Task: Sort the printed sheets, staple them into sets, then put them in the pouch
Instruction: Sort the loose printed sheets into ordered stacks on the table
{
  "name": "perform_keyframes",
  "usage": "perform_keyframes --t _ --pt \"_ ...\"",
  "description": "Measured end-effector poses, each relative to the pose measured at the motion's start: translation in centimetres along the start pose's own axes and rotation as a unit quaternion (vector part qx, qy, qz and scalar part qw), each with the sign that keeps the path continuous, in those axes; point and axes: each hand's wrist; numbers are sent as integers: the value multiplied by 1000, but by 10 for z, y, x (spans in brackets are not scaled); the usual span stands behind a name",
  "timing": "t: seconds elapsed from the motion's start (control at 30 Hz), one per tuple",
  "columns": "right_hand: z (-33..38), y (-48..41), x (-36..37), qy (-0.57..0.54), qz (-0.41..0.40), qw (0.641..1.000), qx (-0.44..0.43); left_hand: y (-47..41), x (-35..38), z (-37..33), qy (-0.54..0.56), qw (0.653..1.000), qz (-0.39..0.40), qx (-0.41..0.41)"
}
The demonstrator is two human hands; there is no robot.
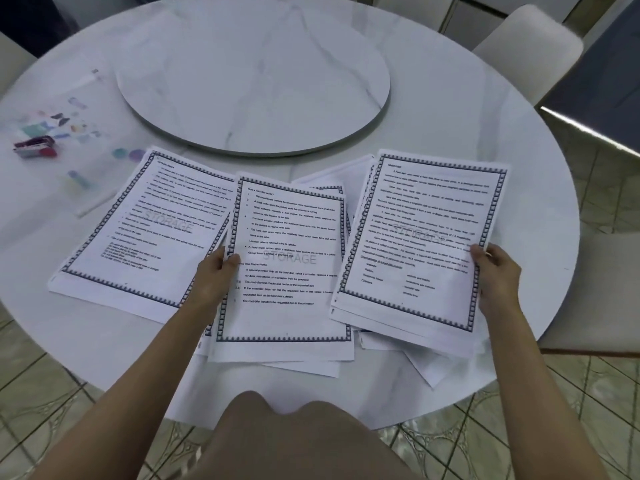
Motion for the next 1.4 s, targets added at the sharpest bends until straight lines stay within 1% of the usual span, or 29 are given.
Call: perform_keyframes --t 0.2,0.33,0.5,0.63,0.73,0.83,0.9,0.97,1.07,1.2,1.3,1.4 --pt "1 6 14 -40 4 999 22 1 -1 -2 31 1000 0 -5" --pt "4 10 26 -32 34 998 34 0 -1 -1 36 999 -1 -5" --pt "5 16 37 -37 50 997 36 -1 -2 0 36 999 1 -19" --pt "5 26 56 -65 37 995 67 -5 0 4 27 999 8 -40" --pt "0 36 75 -60 57 993 89 1 8 6 33 998 25 -41" --pt "-6 50 95 22 88 994 65 5 12 10 29 999 28 -34" --pt "-8 59 104 112 102 988 16 6 15 15 8 999 33 -24" --pt "-9 63 107 171 102 979 -35 7 16 17 -10 999 36 -15" --pt "-5 60 104 210 56 972 -86 8 19 16 -30 999 34 -10" --pt "-7 42 84 183 -2 977 -107 9 20 12 -38 999 37 -11" --pt "-4 26 60 187 -60 975 -105 10 19 11 -50 998 38 -16" --pt "-3 13 39 182 -124 972 -78 9 17 11 -57 997 38 -23"
Point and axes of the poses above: each hand's wrist, its own y-axis away from the middle knuckle, its own x-axis out of the palm, z = x × y, and after that the axes turned 15 degrees about -x, right-handed
